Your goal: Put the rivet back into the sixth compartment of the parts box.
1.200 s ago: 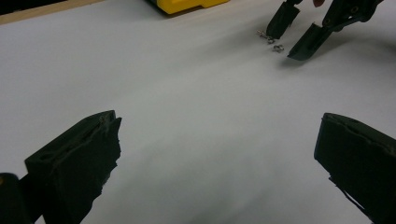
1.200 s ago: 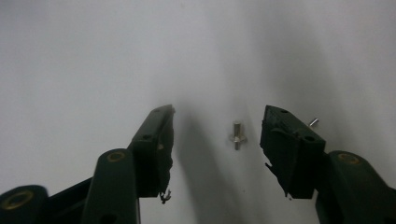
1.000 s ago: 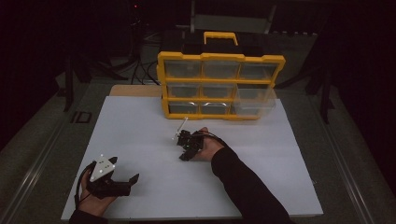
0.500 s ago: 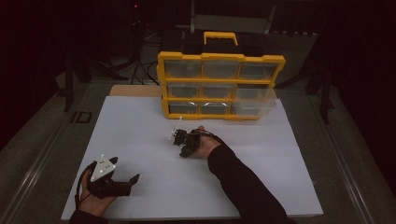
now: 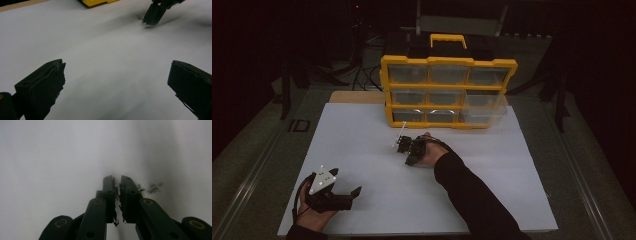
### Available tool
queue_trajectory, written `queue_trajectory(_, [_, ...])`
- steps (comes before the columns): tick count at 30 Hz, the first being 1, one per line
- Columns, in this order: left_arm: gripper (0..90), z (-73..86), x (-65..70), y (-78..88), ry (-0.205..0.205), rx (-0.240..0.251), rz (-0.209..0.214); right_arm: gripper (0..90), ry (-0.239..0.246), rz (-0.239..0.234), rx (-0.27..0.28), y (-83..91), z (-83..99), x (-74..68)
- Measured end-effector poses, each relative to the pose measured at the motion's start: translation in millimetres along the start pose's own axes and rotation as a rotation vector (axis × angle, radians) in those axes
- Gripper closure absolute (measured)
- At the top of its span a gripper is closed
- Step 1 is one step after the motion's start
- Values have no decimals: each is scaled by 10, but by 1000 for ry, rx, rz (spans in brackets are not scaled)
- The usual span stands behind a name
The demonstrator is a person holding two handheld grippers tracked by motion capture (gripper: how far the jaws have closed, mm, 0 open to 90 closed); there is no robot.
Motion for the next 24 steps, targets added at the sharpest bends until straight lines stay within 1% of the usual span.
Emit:
queue_trajectory(1, [16, -1, 2, 1, -1, 0, 1, 828, -8, 0, 5, 36, -7, 4])
queue_trajectory(9, [17, 3, 3, -4, 1, -4, 1, 828, -16, 7, 59, 344, -65, 89])
queue_trajectory(13, [17, 3, 0, -3, 2, -2, 1, 828, -14, 25, 79, 528, -93, 161])
queue_trajectory(17, [17, 2, 2, -2, 3, -1, 2, 828, -26, 37, 99, 728, -115, 226])
queue_trajectory(19, [17, 2, 4, -3, 2, -2, 2, 828, -30, 51, 114, 832, -122, 274])
queue_trajectory(22, [17, 1, 4, -3, 4, 1, 3, 828, -33, 60, 131, 950, -120, 335])
queue_trajectory(24, [17, 0, 3, 0, 5, 1, 1, 828, -44, 68, 139, 1034, -114, 376])
Point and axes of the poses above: each handheld gripper's, and its own axes: y roughly backward along the jaws, z roughly out of its underside, x roughly to its right, the point moved 7 cm from there along -y, roughly forward along the jaws, and after that the axes turned 1 degree about x, right-handed, at the moved point
